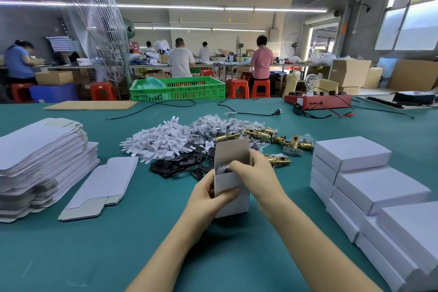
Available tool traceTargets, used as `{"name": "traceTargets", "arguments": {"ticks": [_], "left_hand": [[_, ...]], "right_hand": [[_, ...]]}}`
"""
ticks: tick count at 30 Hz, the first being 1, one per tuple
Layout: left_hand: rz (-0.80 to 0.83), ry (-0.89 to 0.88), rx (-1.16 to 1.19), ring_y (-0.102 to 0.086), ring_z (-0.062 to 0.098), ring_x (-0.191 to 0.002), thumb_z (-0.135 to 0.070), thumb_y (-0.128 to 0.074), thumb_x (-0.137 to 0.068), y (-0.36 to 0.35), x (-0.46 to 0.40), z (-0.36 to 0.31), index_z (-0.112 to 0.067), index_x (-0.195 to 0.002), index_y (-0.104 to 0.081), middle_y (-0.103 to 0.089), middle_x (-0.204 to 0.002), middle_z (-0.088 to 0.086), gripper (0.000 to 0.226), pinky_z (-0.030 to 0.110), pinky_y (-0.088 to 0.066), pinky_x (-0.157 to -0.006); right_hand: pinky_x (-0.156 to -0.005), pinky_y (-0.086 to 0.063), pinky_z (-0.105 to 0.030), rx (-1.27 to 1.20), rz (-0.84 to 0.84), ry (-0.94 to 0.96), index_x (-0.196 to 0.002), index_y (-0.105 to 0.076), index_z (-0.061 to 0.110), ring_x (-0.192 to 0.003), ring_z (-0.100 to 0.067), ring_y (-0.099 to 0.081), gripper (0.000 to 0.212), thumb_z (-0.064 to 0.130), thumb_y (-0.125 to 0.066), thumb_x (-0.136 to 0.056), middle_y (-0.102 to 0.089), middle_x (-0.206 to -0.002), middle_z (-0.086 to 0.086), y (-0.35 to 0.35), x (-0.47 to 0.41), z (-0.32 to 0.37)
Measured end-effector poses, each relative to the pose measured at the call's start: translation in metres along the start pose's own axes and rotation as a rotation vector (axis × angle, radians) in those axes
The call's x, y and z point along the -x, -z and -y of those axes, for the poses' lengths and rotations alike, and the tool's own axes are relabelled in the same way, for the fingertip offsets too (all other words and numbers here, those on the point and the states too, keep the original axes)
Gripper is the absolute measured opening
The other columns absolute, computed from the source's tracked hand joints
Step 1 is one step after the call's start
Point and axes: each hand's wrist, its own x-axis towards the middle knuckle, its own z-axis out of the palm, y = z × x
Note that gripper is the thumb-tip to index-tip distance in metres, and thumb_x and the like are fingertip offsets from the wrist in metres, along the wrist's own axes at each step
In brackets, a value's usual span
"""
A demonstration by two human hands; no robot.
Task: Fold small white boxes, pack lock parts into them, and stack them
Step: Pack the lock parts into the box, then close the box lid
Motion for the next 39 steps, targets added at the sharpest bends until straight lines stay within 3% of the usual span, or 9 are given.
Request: {"name": "traceTargets", "arguments": {"ticks": [7,12,15,20,23,25,29,33,39], "left_hand": [[-0.017,0.012,0.004,-0.068,0.013,-0.095,-0.035,-0.076,-0.073,0.0,-0.001,-0.001,-0.021,-0.115,-0.065,-0.074,-0.105,0.002,0.046,0.023,-0.053,-0.077],[-0.038,0.007,-0.014,-0.069,0.012,-0.093,-0.03,-0.069,-0.078,0.0,-0.001,0.0,-0.017,-0.115,-0.064,-0.074,-0.104,0.002,0.039,0.024,-0.055,-0.076],[-0.052,-0.002,-0.024,-0.068,0.013,-0.098,-0.029,-0.066,-0.079,-0.001,-0.002,0.0,-0.015,-0.116,-0.063,-0.074,-0.108,0.004,0.04,0.024,-0.054,-0.08],[-0.047,-0.028,-0.027,-0.067,0.014,-0.105,-0.028,-0.065,-0.081,-0.004,-0.001,0.0,-0.021,-0.122,-0.059,-0.071,-0.116,0.002,0.042,0.028,-0.054,-0.088],[-0.051,-0.065,-0.032,-0.064,0.015,-0.113,-0.019,-0.065,-0.089,-0.006,-0.002,-0.001,-0.019,-0.128,-0.054,-0.068,-0.123,0.003,0.041,0.029,-0.052,-0.094],[-0.069,-0.065,-0.008,-0.064,0.015,-0.113,-0.015,-0.063,-0.09,-0.008,-0.002,-0.001,-0.02,-0.126,-0.053,-0.067,-0.124,0.005,0.037,0.026,-0.052,-0.091],[-0.092,0.072,0.17,-0.061,0.03,-0.118,-0.046,-0.053,-0.086,-0.014,0.0,-0.005,-0.012,-0.129,-0.054,-0.064,-0.128,0.016,0.055,0.041,-0.05,-0.099],[-0.071,0.147,0.188,-0.067,0.022,-0.111,-0.083,-0.046,-0.072,-0.015,-0.003,-0.009,-0.036,-0.109,-0.073,-0.07,-0.12,0.006,0.066,0.035,-0.055,-0.092],[-0.172,0.245,0.136,-0.071,0.024,-0.101,-0.07,-0.063,-0.06,-0.012,-0.01,-0.01,-0.027,-0.106,-0.076,-0.075,-0.106,0.006,0.064,0.047,-0.05,-0.1]], "right_hand": [[-0.054,-0.046,-0.022,-0.094,-0.009,-0.123,-0.09,-0.064,0.011,-0.064,-0.011,-0.057,0.016,0.006,-0.051,-0.082,-0.065,-0.078,-0.001,-0.005,-0.007,-0.004],[-0.066,-0.046,-0.029,-0.216,0.052,-0.115,-0.094,-0.065,0.016,-0.077,-0.016,-0.061,0.021,0.031,-0.063,-0.079,-0.068,-0.089,-0.002,-0.002,-0.009,-0.005],[-0.066,-0.051,-0.024,-0.149,0.099,-0.046,-0.105,-0.063,0.013,-0.079,-0.012,-0.066,0.037,0.024,-0.072,-0.071,-0.072,-0.096,-0.004,-0.004,-0.009,-0.009],[-0.049,-0.045,-0.012,-0.112,0.016,-0.008,-0.1,-0.061,0.008,-0.058,-0.001,-0.057,0.018,0.009,-0.058,-0.082,-0.065,-0.081,0.001,-0.008,-0.011,-0.017],[-0.057,-0.046,-0.009,-0.116,0.036,0.092,-0.103,-0.063,0.02,-0.071,0.002,-0.064,0.013,0.025,-0.062,-0.09,-0.07,-0.087,0.006,-0.009,-0.009,-0.025],[-0.066,-0.05,-0.013,-0.21,0.072,0.092,-0.109,-0.066,0.022,-0.09,-0.006,-0.068,0.031,0.046,-0.052,-0.095,-0.073,-0.1,0.003,-0.009,-0.005,-0.033],[-0.083,-0.053,-0.032,-0.434,0.092,-0.098,-0.106,-0.074,0.02,-0.1,-0.023,-0.069,0.068,0.069,-0.033,-0.084,-0.073,-0.107,-0.011,-0.006,-0.003,-0.038],[-0.096,-0.05,-0.039,-0.475,0.099,-0.147,-0.117,-0.069,0.018,-0.108,-0.025,-0.066,0.064,0.065,-0.034,-0.092,-0.071,-0.113,-0.01,-0.004,-0.005,-0.038],[-0.096,-0.051,-0.042,-0.439,0.135,-0.193,-0.116,-0.069,0.028,-0.106,-0.023,-0.067,0.053,0.066,-0.043,-0.089,-0.072,-0.112,-0.005,-0.005,-0.002,-0.039]]}}
